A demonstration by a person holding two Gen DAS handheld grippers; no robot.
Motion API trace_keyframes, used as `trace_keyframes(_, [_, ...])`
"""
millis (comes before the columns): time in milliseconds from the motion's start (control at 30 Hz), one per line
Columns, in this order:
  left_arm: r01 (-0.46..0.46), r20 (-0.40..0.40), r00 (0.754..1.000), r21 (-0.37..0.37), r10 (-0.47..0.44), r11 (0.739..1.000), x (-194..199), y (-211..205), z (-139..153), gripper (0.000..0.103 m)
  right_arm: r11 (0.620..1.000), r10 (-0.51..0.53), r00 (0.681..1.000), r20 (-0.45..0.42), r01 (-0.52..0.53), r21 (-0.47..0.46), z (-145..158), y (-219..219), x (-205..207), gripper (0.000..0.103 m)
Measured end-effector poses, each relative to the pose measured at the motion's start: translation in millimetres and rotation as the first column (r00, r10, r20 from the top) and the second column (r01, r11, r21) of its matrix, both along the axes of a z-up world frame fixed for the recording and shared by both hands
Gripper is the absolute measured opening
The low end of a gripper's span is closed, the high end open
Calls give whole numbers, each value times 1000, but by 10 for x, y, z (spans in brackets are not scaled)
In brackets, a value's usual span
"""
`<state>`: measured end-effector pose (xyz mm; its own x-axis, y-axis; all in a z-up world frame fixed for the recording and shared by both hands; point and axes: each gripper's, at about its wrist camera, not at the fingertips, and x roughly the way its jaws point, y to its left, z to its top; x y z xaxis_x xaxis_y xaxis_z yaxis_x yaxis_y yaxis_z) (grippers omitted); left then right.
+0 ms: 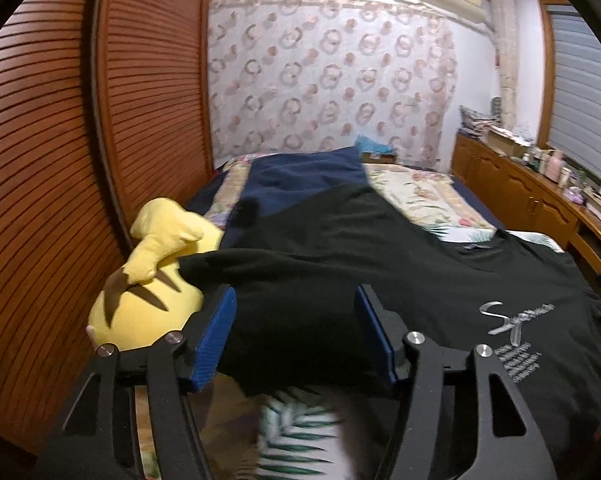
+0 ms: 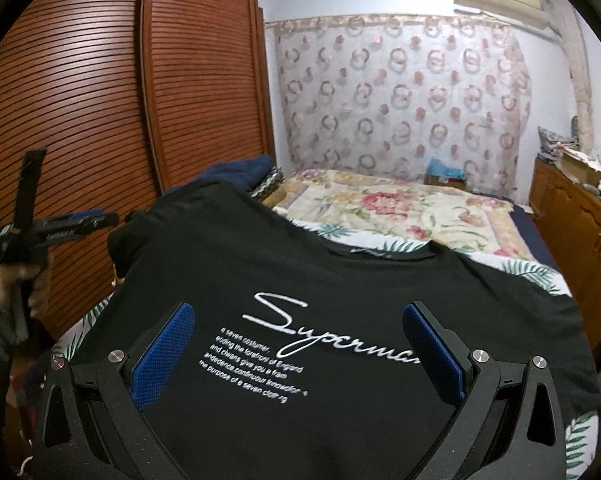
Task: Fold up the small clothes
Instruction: 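Move the left gripper to the shirt side by the navy stack and grasp it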
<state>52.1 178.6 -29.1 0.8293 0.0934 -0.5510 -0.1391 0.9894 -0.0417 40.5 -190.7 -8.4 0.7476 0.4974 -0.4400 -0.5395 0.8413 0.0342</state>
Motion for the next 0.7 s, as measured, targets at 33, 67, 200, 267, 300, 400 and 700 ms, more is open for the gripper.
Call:
trace_keyframes(33, [-8,-4,1000,-6,8,1000,23,61,-13,62,1000,7,1000,-7,-7,-3,-10,9,14,103])
trace_keyframes(67, [-20,-12,1000,-18,19,1000,65,141,-35,62,1000,14,1000,-15,-14,-6,-9,-1,27,103])
trace_keyframes(200, [-42,-41,998,-44,40,998,205,362,-102,60,999,39,999,-37,-39,-23,-6,7,87,103])
trace_keyframes(267, [-41,-56,998,-38,38,998,278,411,-139,60,998,46,998,-45,-47,-28,2,-6,121,103])
trace_keyframes(300, [-38,-63,997,-40,36,998,311,434,-152,60,998,48,998,-47,-50,-28,-2,-10,132,103])
trace_keyframes(400, [-42,-92,995,-69,35,997,432,582,-224,59,998,52,997,-65,-54,-26,-12,-32,183,103])
trace_keyframes(700, [12,-109,994,-159,-29,987,581,801,-320,47,999,49,995,-87,-51,-19,-19,-32,197,103])
